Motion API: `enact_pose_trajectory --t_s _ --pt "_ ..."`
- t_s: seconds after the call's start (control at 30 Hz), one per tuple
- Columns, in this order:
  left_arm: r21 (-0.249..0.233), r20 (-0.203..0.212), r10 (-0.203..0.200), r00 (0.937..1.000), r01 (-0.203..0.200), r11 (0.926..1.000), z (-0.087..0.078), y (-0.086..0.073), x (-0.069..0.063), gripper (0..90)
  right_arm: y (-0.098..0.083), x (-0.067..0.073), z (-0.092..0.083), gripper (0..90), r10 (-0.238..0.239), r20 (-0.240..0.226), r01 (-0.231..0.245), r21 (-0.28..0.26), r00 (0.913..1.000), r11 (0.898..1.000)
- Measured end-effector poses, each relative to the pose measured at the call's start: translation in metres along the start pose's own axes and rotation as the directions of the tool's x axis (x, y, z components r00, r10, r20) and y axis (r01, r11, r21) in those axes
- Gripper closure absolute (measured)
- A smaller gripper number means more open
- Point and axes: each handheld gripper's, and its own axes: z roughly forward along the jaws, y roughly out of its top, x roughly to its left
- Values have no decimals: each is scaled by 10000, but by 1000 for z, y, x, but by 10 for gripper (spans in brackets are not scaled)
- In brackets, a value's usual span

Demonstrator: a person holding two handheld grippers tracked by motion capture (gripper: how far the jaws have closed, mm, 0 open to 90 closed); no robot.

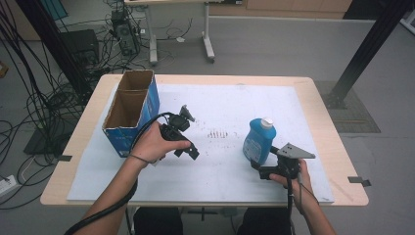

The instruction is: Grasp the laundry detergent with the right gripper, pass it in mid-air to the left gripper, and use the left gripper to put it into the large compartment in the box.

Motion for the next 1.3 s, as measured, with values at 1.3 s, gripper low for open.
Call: enact_pose_trajectory --t_s 1.3 --pt "76 103 63 9999 -64 10000 3 1 -1 86 4 -3 21 81 56 360 -40 -455 9993 9990"
